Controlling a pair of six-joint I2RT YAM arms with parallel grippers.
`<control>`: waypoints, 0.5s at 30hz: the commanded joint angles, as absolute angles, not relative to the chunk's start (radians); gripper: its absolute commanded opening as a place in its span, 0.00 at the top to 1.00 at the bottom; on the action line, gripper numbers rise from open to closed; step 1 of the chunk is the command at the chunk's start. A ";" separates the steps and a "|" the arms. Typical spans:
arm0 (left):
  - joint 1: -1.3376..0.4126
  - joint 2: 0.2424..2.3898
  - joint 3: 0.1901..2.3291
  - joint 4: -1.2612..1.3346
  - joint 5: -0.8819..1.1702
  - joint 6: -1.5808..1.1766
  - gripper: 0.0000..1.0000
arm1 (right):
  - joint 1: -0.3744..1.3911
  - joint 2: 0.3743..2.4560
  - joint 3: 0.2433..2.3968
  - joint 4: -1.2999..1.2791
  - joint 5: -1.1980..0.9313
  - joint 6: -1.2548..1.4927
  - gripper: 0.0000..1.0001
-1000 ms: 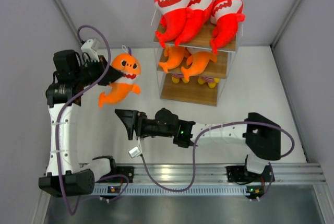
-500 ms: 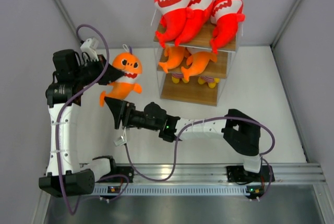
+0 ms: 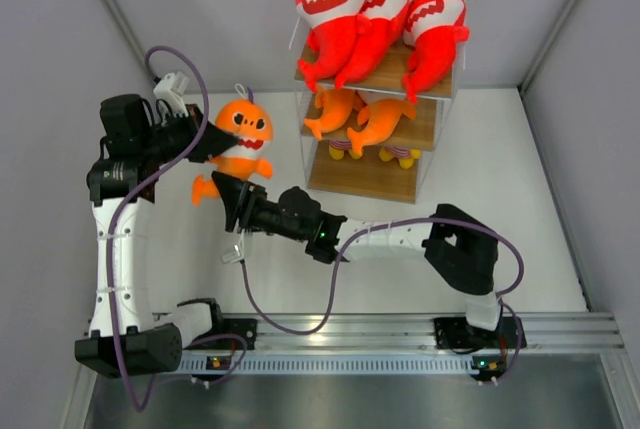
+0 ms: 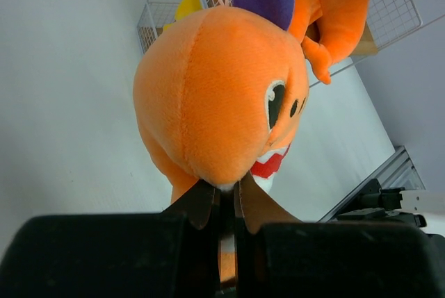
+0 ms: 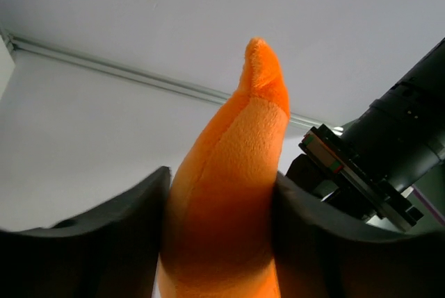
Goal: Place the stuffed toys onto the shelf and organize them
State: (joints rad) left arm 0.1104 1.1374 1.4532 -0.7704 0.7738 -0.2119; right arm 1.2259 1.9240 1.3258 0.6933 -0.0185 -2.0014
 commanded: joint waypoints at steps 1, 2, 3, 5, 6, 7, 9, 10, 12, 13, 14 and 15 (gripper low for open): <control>0.118 1.134 1.477 -0.735 0.802 -0.224 1.00 | 1.213 1.924 1.364 0.722 -0.006 -2.163 0.53; 0.120 1.134 1.476 -0.735 0.804 -0.222 1.00 | 1.215 1.925 1.364 0.721 -0.006 -2.167 0.60; 0.120 1.134 1.474 -0.735 0.807 -0.221 1.00 | 1.215 1.922 1.362 0.721 -0.006 -2.175 0.70; 0.120 1.131 1.471 -0.735 0.805 -0.201 1.00 | 1.216 1.898 1.341 0.698 0.026 -2.210 0.78; 0.120 1.128 1.470 -0.736 0.805 -0.189 0.82 | 1.216 1.882 1.326 0.692 0.043 -2.221 0.89; 0.120 1.126 1.459 -0.735 0.799 -0.163 0.68 | 1.218 1.862 1.307 0.658 0.055 -2.233 0.99; 0.120 1.114 1.442 -0.736 0.782 -0.138 0.41 | 1.224 1.777 1.246 0.588 0.080 -2.249 1.00; 0.120 1.112 1.433 -0.735 0.782 -0.115 0.26 | 1.226 1.738 1.224 0.534 0.096 -2.246 1.00; 0.120 1.106 1.404 -0.735 0.778 -0.097 0.18 | 1.239 1.605 1.180 0.298 0.098 -2.217 1.00; 0.120 1.106 1.394 -0.735 0.772 -0.081 0.14 | 1.246 1.562 1.180 0.206 0.091 -2.191 1.00; 0.120 1.104 1.379 -0.735 0.762 -0.075 0.14 | 1.265 1.489 1.201 0.086 0.083 -2.121 1.00; 0.120 1.104 1.374 -0.735 0.740 -0.068 0.14 | 1.275 1.459 1.216 -0.119 0.069 -2.084 1.00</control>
State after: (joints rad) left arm 0.1143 1.1259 1.3972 -0.7692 0.7750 -0.1219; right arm 1.2354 1.6432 1.1694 0.2817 0.0727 -2.0041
